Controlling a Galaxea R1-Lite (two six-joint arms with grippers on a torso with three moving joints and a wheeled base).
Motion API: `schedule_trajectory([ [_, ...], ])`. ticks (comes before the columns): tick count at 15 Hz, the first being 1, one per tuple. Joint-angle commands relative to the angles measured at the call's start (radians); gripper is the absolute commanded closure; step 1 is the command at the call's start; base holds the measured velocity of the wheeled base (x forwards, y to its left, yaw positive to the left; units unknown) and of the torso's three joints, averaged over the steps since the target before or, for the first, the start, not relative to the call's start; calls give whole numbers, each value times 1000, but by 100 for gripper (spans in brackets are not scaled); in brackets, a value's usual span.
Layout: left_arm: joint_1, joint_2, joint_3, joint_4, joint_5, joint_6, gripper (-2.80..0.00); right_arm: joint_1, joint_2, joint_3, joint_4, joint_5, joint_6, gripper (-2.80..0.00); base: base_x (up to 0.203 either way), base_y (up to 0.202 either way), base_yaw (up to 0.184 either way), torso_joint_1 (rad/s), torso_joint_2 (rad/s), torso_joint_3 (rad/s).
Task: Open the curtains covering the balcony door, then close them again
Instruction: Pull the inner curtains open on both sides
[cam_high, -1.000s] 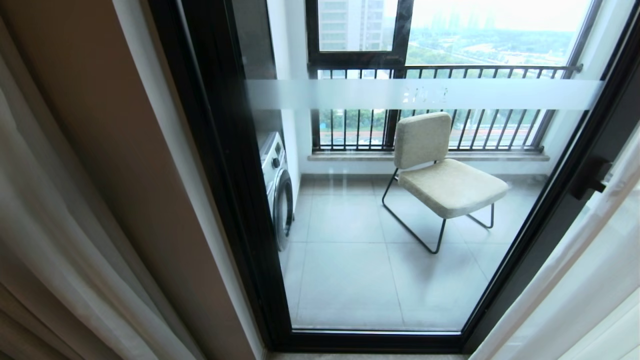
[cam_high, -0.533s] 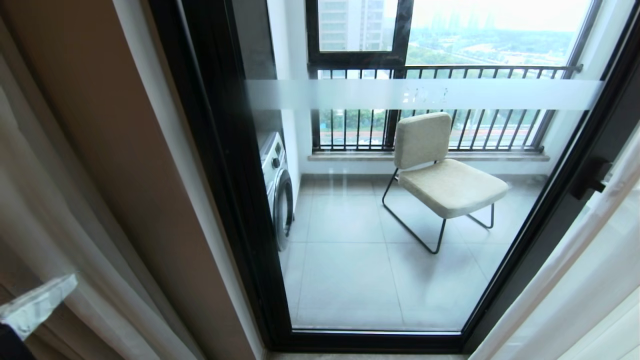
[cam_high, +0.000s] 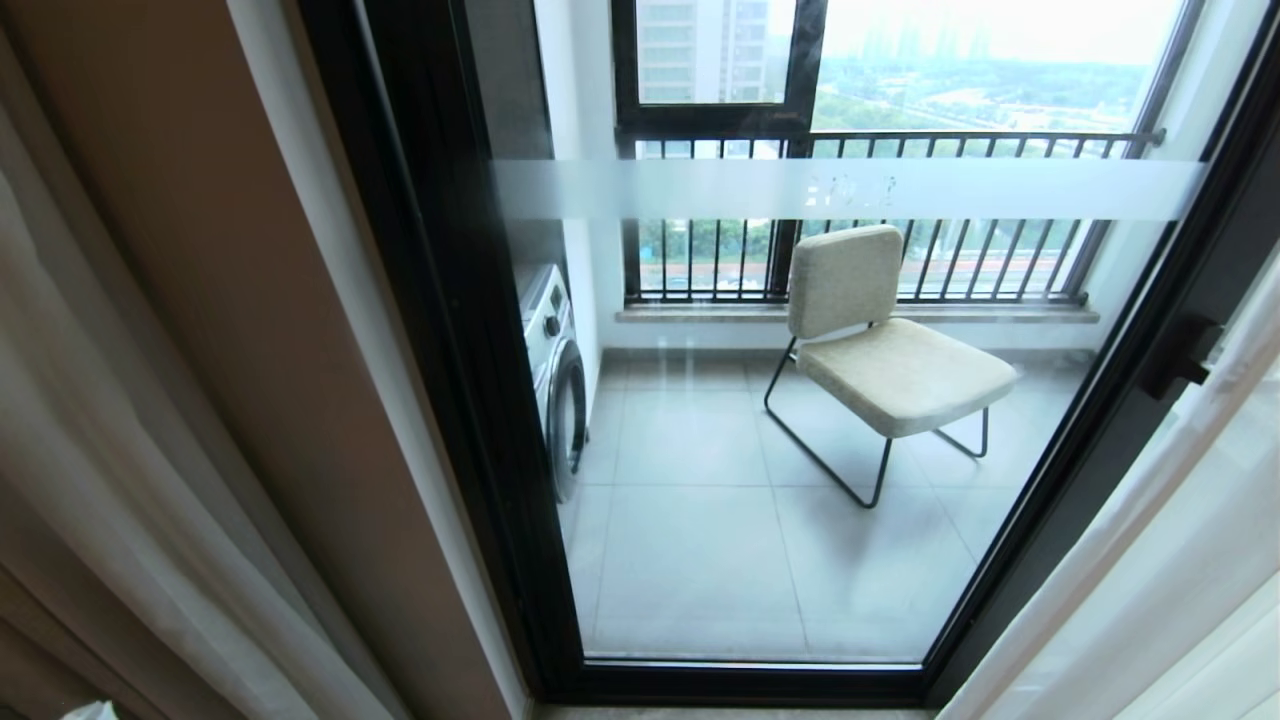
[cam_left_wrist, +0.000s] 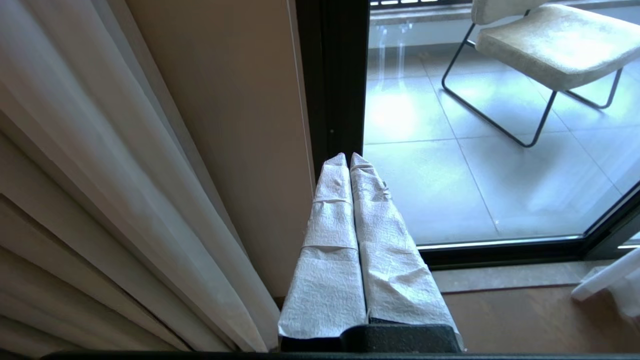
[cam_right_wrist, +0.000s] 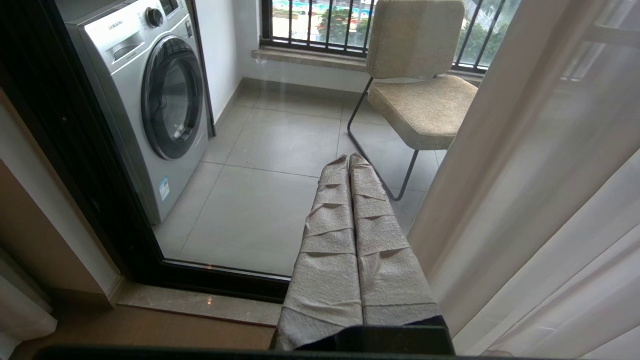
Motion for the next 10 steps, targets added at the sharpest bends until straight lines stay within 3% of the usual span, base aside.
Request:
schedule_trajectory([
  [1, -3, -23, 45, 16, -2, -3, 0, 0, 1, 0, 0, 1, 0, 0, 0, 0, 0, 0, 0, 0],
  [4, 2, -26, 45, 102, -7, -24, 0, 0, 1, 0, 0, 1, 0, 0, 0, 0, 0, 0, 0, 0],
  [5, 35, -53, 45, 116, -7, -31, 0, 0, 1, 0, 0, 1, 0, 0, 0, 0, 0, 0, 0, 0],
  [7, 83, -138, 45, 128, -5, -47, 0, 0, 1, 0, 0, 1, 0, 0, 0, 0, 0, 0, 0, 0],
  [10, 76, -300, 45, 130, 0, -56, 0, 0, 1, 0, 0, 1, 0, 0, 0, 0, 0, 0, 0, 0],
])
